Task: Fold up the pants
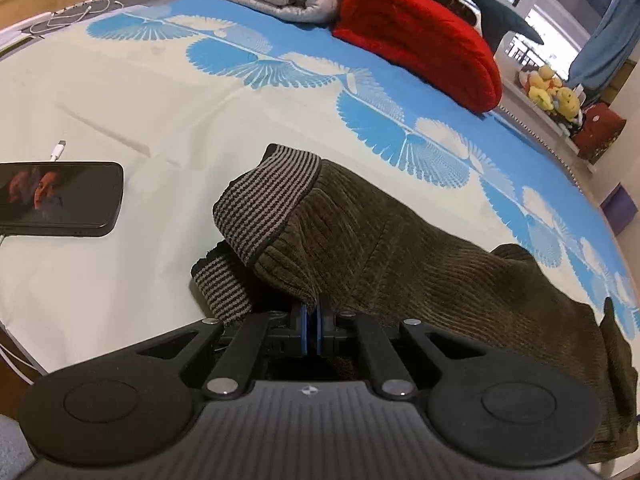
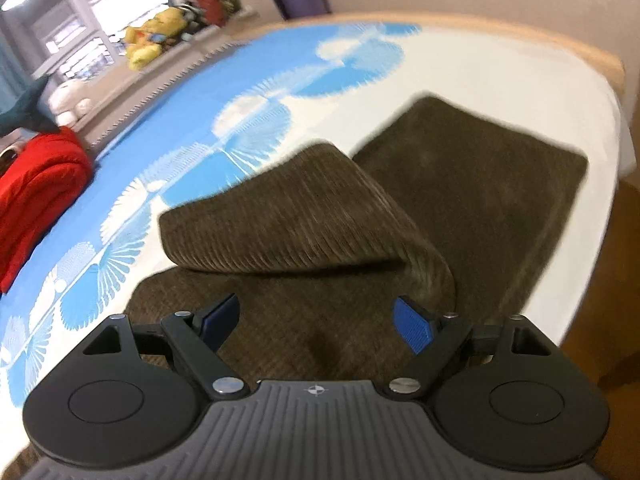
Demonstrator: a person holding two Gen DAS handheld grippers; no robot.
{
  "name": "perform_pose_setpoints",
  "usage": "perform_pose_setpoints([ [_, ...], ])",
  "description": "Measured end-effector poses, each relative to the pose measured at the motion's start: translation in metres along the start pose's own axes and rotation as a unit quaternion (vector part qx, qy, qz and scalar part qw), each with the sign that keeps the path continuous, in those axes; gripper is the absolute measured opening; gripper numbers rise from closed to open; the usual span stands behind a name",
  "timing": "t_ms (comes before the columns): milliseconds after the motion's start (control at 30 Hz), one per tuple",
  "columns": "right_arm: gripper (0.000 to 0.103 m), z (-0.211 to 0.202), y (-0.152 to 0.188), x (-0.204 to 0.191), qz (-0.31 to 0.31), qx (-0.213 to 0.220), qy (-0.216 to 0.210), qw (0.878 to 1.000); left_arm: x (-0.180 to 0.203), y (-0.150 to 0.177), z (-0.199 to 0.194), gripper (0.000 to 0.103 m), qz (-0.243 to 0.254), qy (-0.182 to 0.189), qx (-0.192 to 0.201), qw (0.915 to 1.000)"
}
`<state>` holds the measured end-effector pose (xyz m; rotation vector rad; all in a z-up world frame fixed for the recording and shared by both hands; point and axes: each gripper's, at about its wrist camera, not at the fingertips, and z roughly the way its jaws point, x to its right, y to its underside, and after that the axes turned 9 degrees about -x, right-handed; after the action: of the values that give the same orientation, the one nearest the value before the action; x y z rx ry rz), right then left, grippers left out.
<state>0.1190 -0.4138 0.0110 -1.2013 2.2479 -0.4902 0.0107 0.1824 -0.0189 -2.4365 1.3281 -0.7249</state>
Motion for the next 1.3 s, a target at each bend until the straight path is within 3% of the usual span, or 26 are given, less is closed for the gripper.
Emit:
perform_pose_setpoints([
  [133, 0.086, -0.001, -0.016, -0.006, -0.039, 0.021, -0.029, 0.999, 0.0, -0.001, 0.004, 0.005, 0.0, -0.003, -0.004, 1.0],
  [267, 0.086, 0.018, -0.043, -0.016, -0.081, 0.031, -0.028, 0.996, 0.002, -0.001, 0.008, 0.005, 0.007, -0.011, -0.009, 0.9999],
  [500, 0.089, 0.075, -0.104, 0.038, 0.092, 0.013, -0.027, 0.995, 0.006, -0.001, 0.012, 0.006, 0.021, -0.021, -0.012, 0.9995],
  [633, 0.088, 0.111, -0.113, 0.066, 0.149, -0.042, -0.053, 0.987, 0.009, -0.002, 0.015, 0.006, 0.029, -0.025, -0.013, 0.9992],
  [667, 0.084, 0.117, -0.112, 0.067, 0.148, -0.058, -0.059, 0.986, 0.009, -0.002, 0.015, 0.006, 0.031, -0.026, -0.013, 0.9991],
  [700, 0.059, 0.119, -0.112, 0.064, 0.133, -0.072, -0.062, 0.987, 0.01, -0.002, 0.016, 0.006, 0.033, -0.027, -0.012, 0.999],
  [733, 0.02, 0.115, -0.11, 0.055, 0.104, -0.075, -0.057, 0.99, 0.011, -0.002, 0.016, 0.006, 0.034, -0.028, -0.012, 0.999],
  [767, 0.012, 0.108, -0.109, 0.045, 0.072, -0.065, -0.055, 0.994, 0.011, -0.002, 0.016, 0.006, 0.035, -0.028, -0.012, 0.9989],
  [833, 0.01, 0.082, -0.096, 0.012, -0.029, -0.014, -0.058, 0.998, 0.011, -0.002, 0.016, 0.006, 0.034, -0.028, -0.012, 0.999],
  [900, 0.01, 0.053, -0.067, -0.029, -0.172, 0.029, -0.068, 0.982, 0.01, -0.001, 0.016, 0.006, 0.033, -0.028, -0.011, 0.999],
  [933, 0.01, 0.04, -0.044, -0.049, -0.25, 0.032, -0.085, 0.964, 0.01, -0.001, 0.016, 0.006, 0.033, -0.027, -0.011, 0.999],
  [1000, 0.011, 0.024, 0.001, -0.079, -0.371, -0.005, -0.131, 0.919, 0.01, -0.001, 0.016, 0.006, 0.031, -0.027, -0.011, 0.9991],
  [1067, 0.02, 0.017, 0.039, -0.097, -0.457, -0.052, -0.156, 0.874, 0.011, -0.001, 0.016, 0.006, 0.03, -0.028, -0.01, 0.9991],
  [1100, 0.032, 0.015, 0.052, -0.101, -0.484, -0.058, -0.161, 0.858, 0.011, 0.0, 0.016, 0.006, 0.032, -0.03, -0.008, 0.999],
  [1133, 0.052, 0.011, 0.06, -0.101, -0.498, -0.051, -0.162, 0.85, 0.012, 0.0, 0.016, 0.006, 0.034, -0.03, -0.008, 0.9989],
  [1200, 0.081, 0.005, 0.062, -0.098, -0.496, -0.024, -0.163, 0.852, 0.012, 0.001, 0.015, 0.006, 0.037, -0.032, -0.006, 0.9988],
  [1300, 0.085, 0.007, 0.052, -0.092, -0.464, -0.006, -0.156, 0.872, 0.01, 0.001, 0.015, 0.006, 0.035, -0.03, -0.007, 0.9989],
])
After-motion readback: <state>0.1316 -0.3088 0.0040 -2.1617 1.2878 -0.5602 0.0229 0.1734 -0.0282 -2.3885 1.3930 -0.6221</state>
